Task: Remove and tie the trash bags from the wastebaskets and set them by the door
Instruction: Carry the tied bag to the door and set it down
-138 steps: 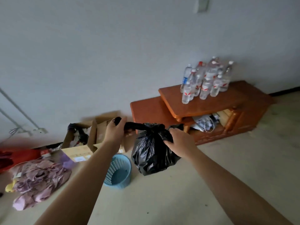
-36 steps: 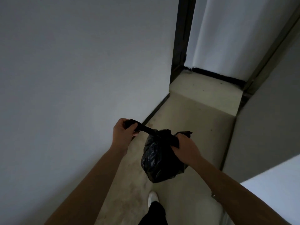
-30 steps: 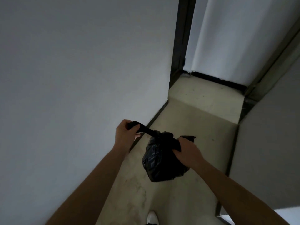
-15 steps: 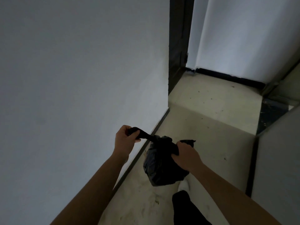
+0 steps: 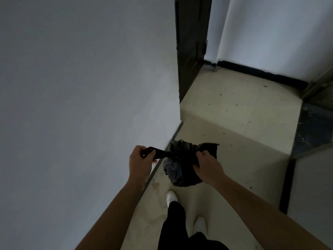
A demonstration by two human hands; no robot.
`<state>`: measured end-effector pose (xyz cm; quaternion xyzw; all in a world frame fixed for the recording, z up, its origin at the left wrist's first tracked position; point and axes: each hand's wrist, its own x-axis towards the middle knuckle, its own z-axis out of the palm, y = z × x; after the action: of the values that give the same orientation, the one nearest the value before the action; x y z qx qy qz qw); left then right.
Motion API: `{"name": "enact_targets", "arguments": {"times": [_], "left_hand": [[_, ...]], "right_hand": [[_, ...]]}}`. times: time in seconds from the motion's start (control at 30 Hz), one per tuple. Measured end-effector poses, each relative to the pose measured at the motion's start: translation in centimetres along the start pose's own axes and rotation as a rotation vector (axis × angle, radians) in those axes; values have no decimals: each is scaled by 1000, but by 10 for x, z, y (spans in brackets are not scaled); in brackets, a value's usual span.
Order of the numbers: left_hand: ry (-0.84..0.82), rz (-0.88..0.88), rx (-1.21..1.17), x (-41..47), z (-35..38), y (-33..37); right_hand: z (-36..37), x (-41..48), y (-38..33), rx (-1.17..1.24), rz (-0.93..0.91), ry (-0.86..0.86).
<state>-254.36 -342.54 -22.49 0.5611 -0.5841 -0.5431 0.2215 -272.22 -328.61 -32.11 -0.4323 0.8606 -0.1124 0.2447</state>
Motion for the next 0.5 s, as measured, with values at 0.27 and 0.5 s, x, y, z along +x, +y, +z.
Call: {"name": "enact_targets", "arguments": {"times": [0.27,0.5], "left_hand": [[-139,-52,161,116,78,-29],[-131,-134,409,213,145,-121]], "right_hand": [[34,102,62,-19,163,-60],[132,217,121,52,199,-208]]}}
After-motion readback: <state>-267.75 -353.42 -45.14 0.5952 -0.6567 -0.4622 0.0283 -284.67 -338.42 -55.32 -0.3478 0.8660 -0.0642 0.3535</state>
